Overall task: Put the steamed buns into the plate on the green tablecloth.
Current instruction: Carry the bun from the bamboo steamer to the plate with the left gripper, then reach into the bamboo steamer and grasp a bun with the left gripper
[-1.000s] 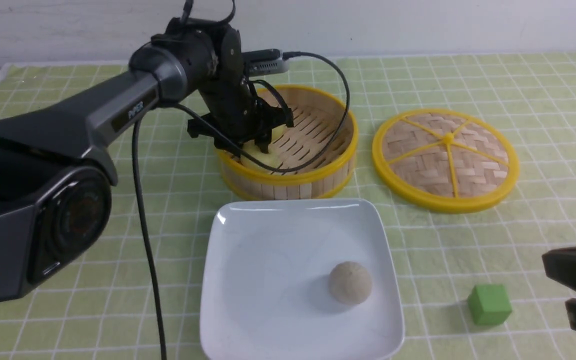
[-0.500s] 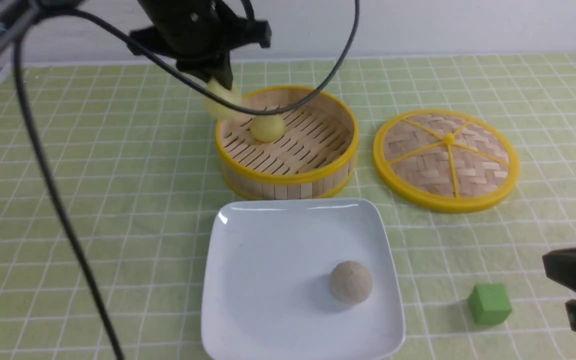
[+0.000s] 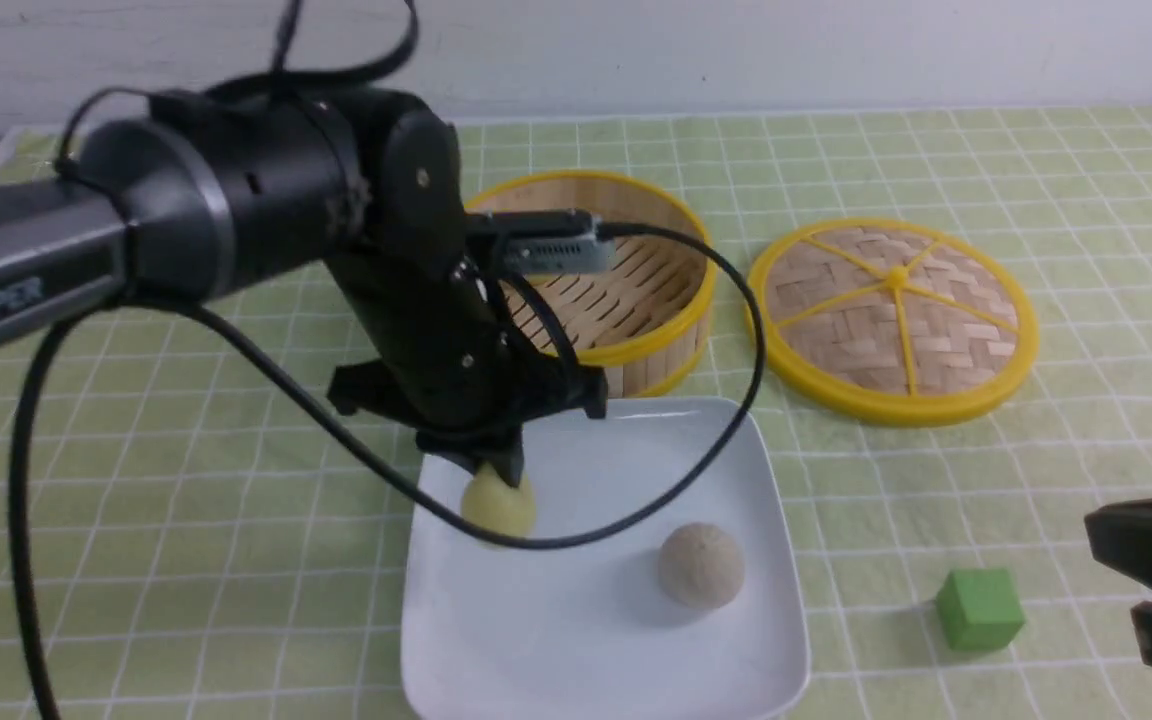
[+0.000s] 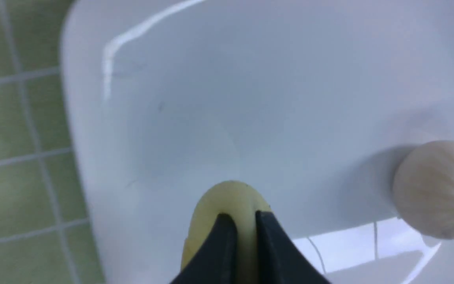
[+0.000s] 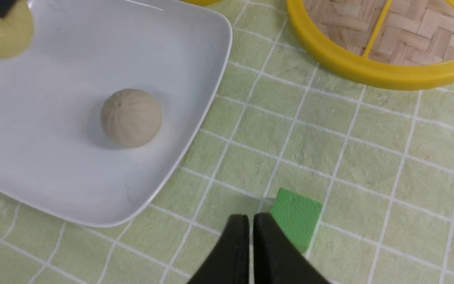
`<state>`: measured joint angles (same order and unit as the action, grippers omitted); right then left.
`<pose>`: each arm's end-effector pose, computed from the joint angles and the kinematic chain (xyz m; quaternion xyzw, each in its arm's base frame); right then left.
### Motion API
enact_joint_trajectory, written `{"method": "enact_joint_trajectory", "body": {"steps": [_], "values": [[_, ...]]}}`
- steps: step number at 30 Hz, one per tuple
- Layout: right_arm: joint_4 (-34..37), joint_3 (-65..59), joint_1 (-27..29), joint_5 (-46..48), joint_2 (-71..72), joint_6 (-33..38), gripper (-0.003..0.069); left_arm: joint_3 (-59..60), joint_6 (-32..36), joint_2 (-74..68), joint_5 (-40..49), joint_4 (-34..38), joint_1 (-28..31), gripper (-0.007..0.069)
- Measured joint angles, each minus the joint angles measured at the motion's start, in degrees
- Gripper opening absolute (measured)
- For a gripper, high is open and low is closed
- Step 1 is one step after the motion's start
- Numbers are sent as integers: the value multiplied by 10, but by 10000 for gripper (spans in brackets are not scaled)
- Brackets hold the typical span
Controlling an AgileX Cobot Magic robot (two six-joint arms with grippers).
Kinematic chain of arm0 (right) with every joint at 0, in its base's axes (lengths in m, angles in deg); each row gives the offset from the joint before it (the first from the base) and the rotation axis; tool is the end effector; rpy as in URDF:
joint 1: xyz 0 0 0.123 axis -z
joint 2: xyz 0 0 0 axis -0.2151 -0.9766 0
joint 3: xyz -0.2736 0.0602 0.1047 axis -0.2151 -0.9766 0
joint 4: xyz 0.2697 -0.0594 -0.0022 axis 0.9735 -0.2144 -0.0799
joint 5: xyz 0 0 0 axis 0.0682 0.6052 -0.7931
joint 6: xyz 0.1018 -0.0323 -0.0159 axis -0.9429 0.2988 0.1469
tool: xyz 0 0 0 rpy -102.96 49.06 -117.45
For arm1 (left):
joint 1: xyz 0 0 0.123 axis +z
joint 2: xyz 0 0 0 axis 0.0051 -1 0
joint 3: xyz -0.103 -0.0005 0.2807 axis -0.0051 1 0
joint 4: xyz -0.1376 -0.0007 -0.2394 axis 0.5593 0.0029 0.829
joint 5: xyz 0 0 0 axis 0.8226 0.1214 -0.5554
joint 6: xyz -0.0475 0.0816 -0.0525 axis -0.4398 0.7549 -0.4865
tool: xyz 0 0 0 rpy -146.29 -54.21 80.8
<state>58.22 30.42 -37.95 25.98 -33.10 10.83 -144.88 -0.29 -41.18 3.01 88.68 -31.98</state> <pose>0.1613 0.0831 0.2799 -0.1571 0.8907 0.1413 0.4026 0.3396 -0.2192 0.2221 0.0955 0.9835 -0.0996 0.1167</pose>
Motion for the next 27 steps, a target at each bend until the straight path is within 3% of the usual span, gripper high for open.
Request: {"method": "enact_joint_trajectory", "body": {"steps": [2, 9, 12, 14, 17, 19, 20, 21, 24, 27], "values": [[0, 0, 0, 0, 0, 0, 38, 1, -1, -17, -12, 1, -3, 128], [0, 0, 0, 0, 0, 0, 47, -25, -2, -50, -38, -7, -4, 418], [0, 0, 0, 0, 0, 0, 47, -82, -9, -50, -39, -38, -4, 459], [0, 0, 0, 0, 0, 0, 47, -122, -24, -51, -42, -68, -4, 437], [0, 0, 0, 0, 0, 0, 47, -176, -50, -60, -40, -108, -2, 332], [1, 0, 0, 0, 0, 0, 49, -235, -60, -79, -36, -114, 10, 197], [1, 0, 0, 0, 0, 0, 53, -290, -62, -107, -25, -93, 31, 76], [1, 0, 0, 0, 0, 0, 55, -325, -62, -121, -16, -69, 43, 46], [1, 0, 0, 0, 0, 0, 59, -406, -38, -175, 17, -2, 83, 7], [1, 0, 0, 0, 0, 0, 65, -488, 3, -244, 65, 56, 121, 22]]}}
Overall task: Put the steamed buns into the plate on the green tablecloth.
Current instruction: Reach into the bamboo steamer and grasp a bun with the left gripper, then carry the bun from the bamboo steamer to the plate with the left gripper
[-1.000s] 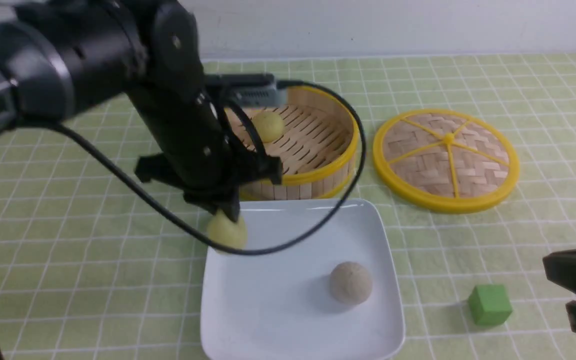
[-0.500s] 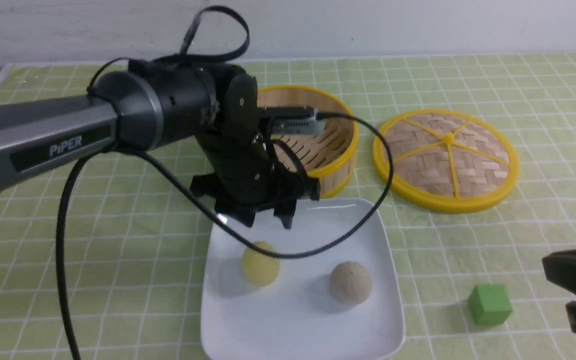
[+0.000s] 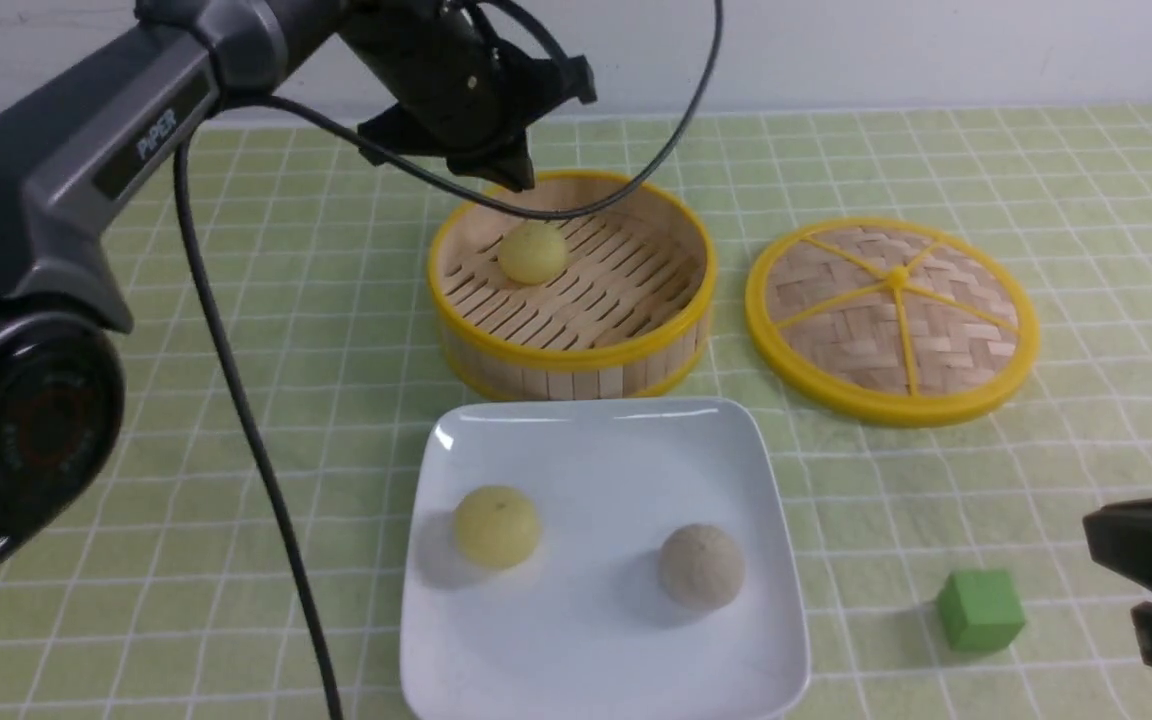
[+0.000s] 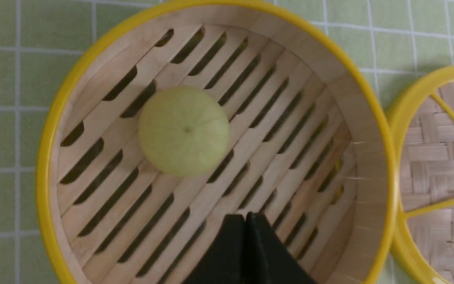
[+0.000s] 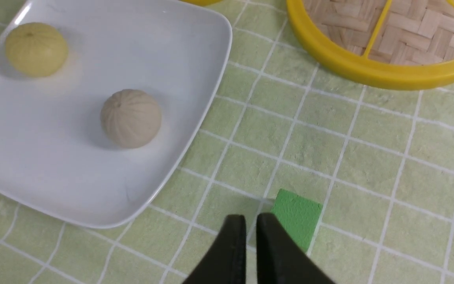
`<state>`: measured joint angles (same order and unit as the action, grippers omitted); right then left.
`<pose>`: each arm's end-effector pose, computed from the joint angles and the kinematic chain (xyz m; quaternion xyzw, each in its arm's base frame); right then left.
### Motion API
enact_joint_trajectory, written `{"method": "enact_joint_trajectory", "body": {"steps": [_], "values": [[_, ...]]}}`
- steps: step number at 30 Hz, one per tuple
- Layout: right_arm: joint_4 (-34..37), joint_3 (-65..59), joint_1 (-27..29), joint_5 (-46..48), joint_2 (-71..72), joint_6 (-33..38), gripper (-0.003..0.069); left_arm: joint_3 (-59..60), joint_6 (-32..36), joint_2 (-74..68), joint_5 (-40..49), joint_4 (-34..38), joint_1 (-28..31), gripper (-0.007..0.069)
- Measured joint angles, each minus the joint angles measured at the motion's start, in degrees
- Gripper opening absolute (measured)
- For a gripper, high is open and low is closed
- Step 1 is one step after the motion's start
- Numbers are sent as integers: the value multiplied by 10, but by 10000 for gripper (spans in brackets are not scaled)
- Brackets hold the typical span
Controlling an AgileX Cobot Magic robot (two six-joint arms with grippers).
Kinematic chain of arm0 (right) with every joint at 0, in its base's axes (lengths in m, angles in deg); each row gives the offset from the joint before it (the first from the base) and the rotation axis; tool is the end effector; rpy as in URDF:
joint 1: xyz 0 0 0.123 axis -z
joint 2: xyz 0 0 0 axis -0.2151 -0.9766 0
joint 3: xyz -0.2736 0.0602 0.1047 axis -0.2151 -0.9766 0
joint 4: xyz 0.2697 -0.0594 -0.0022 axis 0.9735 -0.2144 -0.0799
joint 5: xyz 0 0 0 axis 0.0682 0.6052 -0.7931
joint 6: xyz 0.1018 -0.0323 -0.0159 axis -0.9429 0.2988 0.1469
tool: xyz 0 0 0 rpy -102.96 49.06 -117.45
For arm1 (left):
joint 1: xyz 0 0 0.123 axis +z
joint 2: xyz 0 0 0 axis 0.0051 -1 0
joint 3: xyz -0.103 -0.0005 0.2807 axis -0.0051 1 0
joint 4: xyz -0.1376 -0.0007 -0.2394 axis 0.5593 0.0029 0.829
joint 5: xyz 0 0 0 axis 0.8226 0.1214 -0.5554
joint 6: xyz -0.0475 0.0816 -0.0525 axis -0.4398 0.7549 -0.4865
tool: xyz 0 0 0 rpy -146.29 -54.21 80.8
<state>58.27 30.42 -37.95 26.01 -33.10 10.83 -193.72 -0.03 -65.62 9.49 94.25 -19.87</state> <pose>0.1612 0.0832 0.2799 -0.1569 0.8908 0.1416 0.4022 0.5105 -0.2003 0.2852 -0.0065 0.9498 -0.1837 0.2533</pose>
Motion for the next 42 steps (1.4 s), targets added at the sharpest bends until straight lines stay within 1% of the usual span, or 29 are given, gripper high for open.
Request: {"method": "enact_joint_trajectory", "body": {"steps": [1, 2, 5, 6, 8, 9, 10, 11, 12, 13, 14, 16, 18, 19, 21, 23, 24, 25, 26, 27, 28, 30, 32, 37, 39, 42], "values": [[0, 0, 0, 0, 0, 0, 65, -8, 5, -4, 3, 5, 2, 26], [0, 0, 0, 0, 0, 0, 66, -33, 16, -36, 19, 19, 13, 56], [1, 0, 0, 0, 0, 0, 70, -68, 24, -79, 32, 31, 25, 159], [1, 0, 0, 0, 0, 0, 71, -76, 27, -95, 33, 31, 29, 223], [1, 0, 0, 0, 0, 0, 71, -83, 34, -110, 28, 28, 31, 312], [1, 0, 0, 0, 0, 0, 71, -83, 36, -113, 22, 27, 32, 352], [1, 0, 0, 0, 0, 0, 72, -83, 38, -116, 21, 27, 32, 361], [1, 0, 0, -1, 0, 0, 73, -84, 43, -122, 8, 25, 32, 426], [1, 0, 0, -1, 0, 0, 75, -84, 46, -126, 0, 24, 33, 466], [1, 0, 0, -2, 0, 0, 76, -84, 46, -127, -4, 24, 33, 481], [1, 0, 0, -4, 0, 0, 77, -84, 51, -132, -25, 23, 33, 527], [1, 0, 0, -6, 0, 0, 79, -85, 60, -142, -51, 28, 33, 556], [1, 0, 0, -7, 0, 0, 80, -86, 64, -149, -63, 33, 33, 559], [1, 0, 0, -8, 0, 0, 81, -88, 75, -160, -79, 50, 33, 551], [1, 0, 0, -8, 0, 0, 81, -91, 95, -167, -88, 60, 32, 507], [1, 0, 0, -9, 0, 0, 81, -94, 111, -173, -89, 60, 32, 410], [1, 0, 0, -9, 0, 0, 81, -95, 112, -173, -87, 60, 33, 384], [1, 0, 0, -9, 0, 0, 81, -96, 116, -176, -81, 62, 35, 260], [1, 0, 0, -9, 0, 0, 81, -96, 116, -176, -80, 62, 35, 243], [1, 0, 0, -9, 0, 0, 81, -96, 117, -177, -69, 63, 35, 120], [1, 0, 0, -9, 0, 0, 81, -97, 118, -177, -63, 62, 35, 69], [1, 0, 0, -7, 0, 0, 81, -97, 119, -171, -49, 62, 37, 38], [1, 0, 0, -7, 0, 0, 81, -95, 119, -159, -23, 59, 37, 25], [1, 0, 0, -4, 0, 0, 81, -88, 119, -80, 57, 35, 35, 21], [1, 0, 0, -4, 0, 0, 81, -88, 119, -59, 66, 33, 34, 21], [1, 0, 0, -4, 0, 0, 85, -88, 122, 11, 109, 22, 34, 21]]}}
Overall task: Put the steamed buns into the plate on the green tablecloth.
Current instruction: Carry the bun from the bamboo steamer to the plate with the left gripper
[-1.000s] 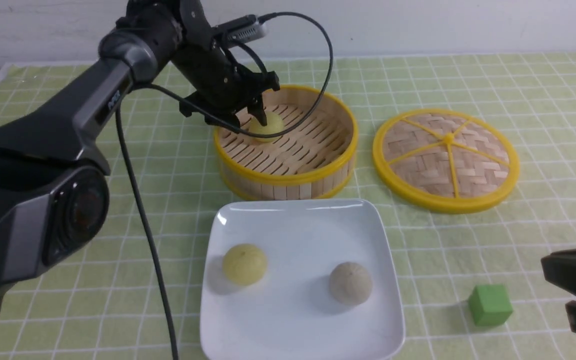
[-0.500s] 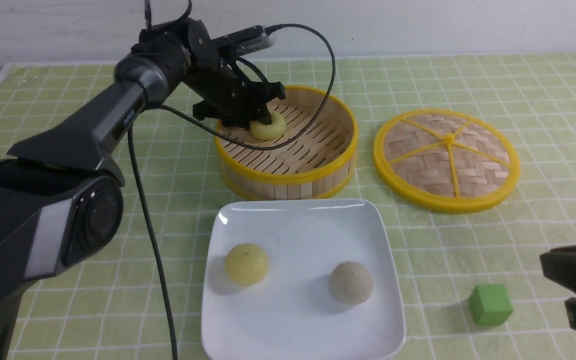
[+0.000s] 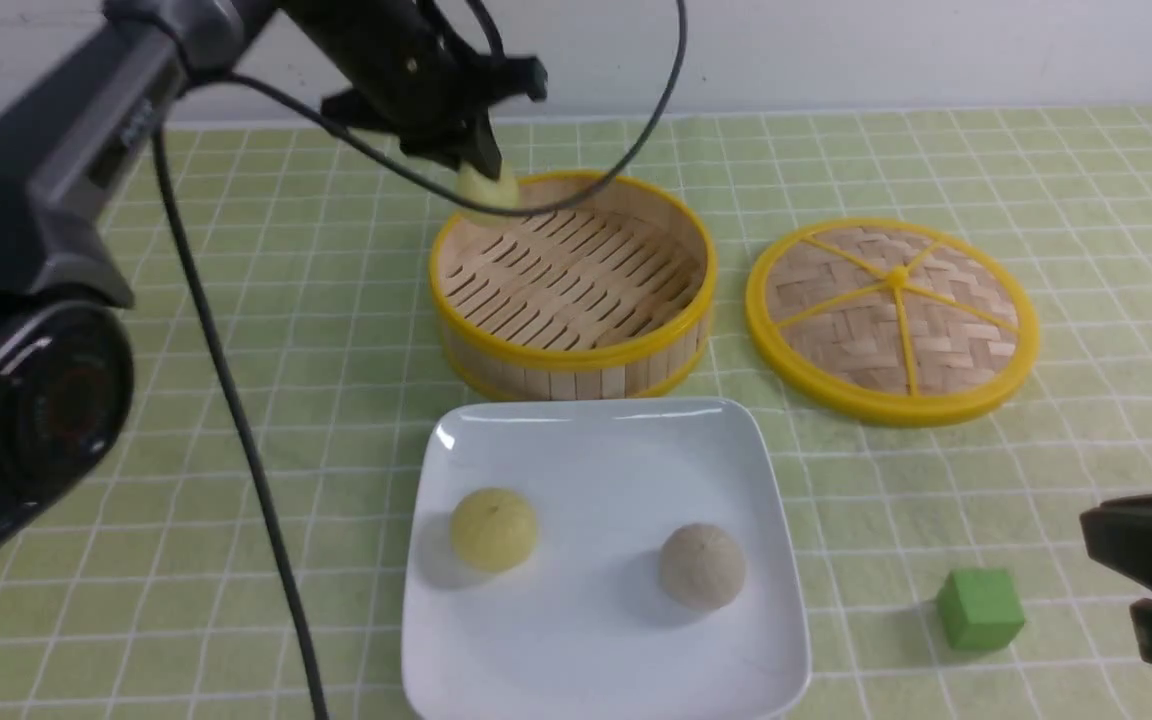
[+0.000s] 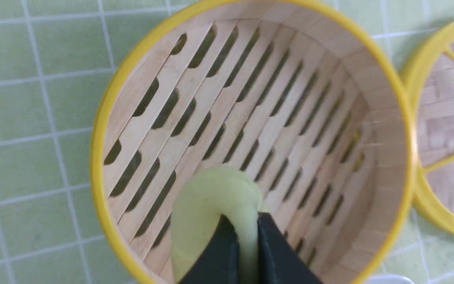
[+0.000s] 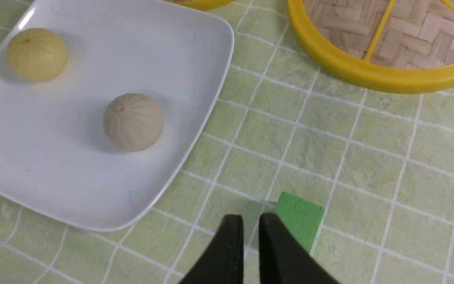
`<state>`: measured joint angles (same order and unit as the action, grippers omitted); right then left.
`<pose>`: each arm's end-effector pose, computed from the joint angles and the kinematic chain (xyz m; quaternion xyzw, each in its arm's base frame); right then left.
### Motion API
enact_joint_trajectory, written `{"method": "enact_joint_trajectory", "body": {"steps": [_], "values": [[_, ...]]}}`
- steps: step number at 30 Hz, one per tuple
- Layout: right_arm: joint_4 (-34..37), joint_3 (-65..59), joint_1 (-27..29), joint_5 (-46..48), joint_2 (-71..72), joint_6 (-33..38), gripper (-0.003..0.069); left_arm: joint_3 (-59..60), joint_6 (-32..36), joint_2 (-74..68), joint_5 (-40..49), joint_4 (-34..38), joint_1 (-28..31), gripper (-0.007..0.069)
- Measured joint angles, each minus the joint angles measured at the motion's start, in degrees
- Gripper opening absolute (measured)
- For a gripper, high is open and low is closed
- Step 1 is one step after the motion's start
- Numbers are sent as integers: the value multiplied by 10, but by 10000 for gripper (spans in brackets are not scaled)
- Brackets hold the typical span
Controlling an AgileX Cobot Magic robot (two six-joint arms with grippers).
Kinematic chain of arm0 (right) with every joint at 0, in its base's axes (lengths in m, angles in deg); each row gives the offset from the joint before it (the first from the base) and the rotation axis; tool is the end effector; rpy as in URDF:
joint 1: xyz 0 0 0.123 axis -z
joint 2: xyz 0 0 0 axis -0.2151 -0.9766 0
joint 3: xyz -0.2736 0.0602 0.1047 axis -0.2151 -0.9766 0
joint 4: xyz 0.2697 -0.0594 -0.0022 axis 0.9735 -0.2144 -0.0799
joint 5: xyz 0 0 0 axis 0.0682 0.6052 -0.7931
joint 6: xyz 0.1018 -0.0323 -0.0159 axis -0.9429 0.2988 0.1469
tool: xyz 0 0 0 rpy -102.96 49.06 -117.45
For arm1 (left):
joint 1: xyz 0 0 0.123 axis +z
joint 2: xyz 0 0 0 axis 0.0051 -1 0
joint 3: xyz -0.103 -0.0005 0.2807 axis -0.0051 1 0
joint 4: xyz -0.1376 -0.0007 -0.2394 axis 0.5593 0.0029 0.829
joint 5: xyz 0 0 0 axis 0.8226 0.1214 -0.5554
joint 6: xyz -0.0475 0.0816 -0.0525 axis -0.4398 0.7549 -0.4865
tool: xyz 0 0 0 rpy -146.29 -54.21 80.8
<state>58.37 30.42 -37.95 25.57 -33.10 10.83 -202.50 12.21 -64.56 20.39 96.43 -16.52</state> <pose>0.1617 0.0834 0.2805 -0.1559 0.8893 0.1431 0.4054 0.5036 -0.1707 0.3350 0.0832 0.9467 -0.1669 0.2626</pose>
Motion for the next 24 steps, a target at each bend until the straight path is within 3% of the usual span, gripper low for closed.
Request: {"method": "enact_joint_trajectory", "body": {"steps": [8, 14, 16, 20, 24], "values": [[0, 0, 0, 3, 0, 0, 96, 89, 21, 162, 9, -41, -1, 21], [0, 0, 0, 5, 0, 0, 103, 400, 32, 314, 9, -6, -4, 21], [0, 0, 0, 5, 0, 0, 104, 455, 37, 331, 1, 5, -10, 21], [5, 0, 0, 5, 0, 0, 111, 625, 51, 352, -114, 40, -68, 21], [7, 0, 0, 5, 0, 0, 111, 659, 55, 323, -206, 45, -131, 21]]}}
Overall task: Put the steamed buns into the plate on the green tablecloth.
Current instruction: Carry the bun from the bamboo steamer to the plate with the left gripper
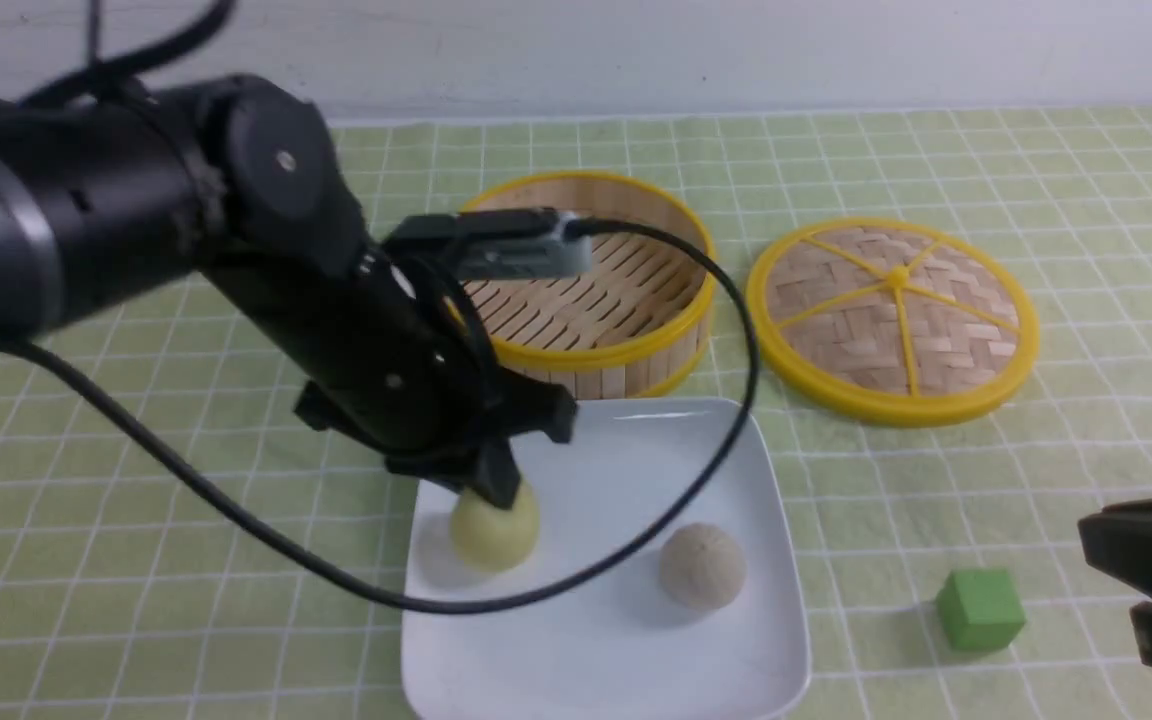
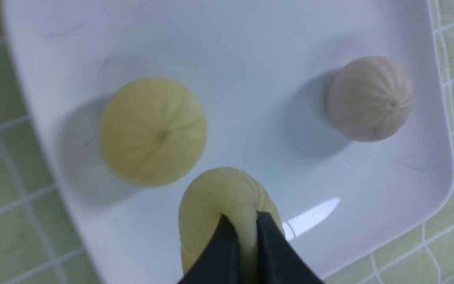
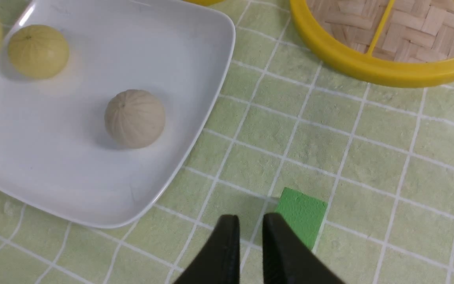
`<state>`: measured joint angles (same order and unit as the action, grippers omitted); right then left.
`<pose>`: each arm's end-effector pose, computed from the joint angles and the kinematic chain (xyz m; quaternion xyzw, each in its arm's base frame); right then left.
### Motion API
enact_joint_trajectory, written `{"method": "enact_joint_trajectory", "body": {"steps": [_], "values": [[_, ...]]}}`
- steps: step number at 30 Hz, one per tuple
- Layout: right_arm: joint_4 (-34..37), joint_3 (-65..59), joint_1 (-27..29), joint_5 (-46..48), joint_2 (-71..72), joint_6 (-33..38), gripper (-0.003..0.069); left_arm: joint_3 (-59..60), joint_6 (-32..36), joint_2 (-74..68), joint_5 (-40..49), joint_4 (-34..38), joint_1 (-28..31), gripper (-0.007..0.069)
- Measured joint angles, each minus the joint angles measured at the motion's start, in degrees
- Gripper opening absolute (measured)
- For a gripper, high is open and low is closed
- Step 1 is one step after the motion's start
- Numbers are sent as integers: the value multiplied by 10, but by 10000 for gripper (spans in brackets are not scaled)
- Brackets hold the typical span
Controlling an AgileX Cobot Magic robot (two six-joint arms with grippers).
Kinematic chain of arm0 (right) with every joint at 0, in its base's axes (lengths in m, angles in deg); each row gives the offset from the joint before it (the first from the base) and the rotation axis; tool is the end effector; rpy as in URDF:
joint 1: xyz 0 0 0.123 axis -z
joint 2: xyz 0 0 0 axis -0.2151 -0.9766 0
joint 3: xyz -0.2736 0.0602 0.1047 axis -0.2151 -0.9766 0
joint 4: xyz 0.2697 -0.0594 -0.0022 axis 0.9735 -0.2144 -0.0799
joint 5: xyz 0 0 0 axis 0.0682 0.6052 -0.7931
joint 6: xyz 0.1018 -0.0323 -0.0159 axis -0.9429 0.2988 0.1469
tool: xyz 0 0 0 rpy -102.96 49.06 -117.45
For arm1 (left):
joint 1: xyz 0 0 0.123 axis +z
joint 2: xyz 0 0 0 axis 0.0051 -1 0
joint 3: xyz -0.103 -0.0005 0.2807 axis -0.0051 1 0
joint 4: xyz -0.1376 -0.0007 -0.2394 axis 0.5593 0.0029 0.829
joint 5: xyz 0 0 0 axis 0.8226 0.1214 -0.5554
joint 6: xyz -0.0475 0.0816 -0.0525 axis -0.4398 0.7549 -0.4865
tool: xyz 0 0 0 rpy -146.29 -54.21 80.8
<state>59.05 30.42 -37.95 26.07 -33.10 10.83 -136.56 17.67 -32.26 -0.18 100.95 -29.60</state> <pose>0.1608 0.0839 0.2798 -0.1533 0.8914 0.1471 0.4003 0.3089 -0.2020 0.2438 0.1713 0.9598 -0.1738 0.1389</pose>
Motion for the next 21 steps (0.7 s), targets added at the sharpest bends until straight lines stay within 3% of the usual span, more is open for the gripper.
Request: {"method": "enact_joint_trajectory", "body": {"steps": [7, 12, 14, 15, 16, 17, 20, 21], "values": [[0, 0, 0, 1, 0, 0, 118, -5, 0, -70, -148, 8, -25, 42], [2, 0, 0, 4, 0, 0, 120, -5, 0, -111, -191, 13, -25, 120], [7, 0, 0, 16, 1, 0, 120, -5, 0, -127, -206, 16, -25, 207], [8, 0, 0, 17, 2, 0, 120, -5, 0, -127, -207, 16, -25, 215], [11, 1, 0, 32, 9, 0, 116, -6, 0, -127, -209, 16, -24, 283], [11, 2, 0, 34, 11, 0, 116, -6, 0, -127, -209, 16, -24, 290], [13, 35, 0, 85, 41, 0, 59, -6, 0, -108, -207, 14, -19, 416], [13, 37, 0, 85, 43, 0, 55, -6, 0, -106, -207, 13, -19, 421]]}}
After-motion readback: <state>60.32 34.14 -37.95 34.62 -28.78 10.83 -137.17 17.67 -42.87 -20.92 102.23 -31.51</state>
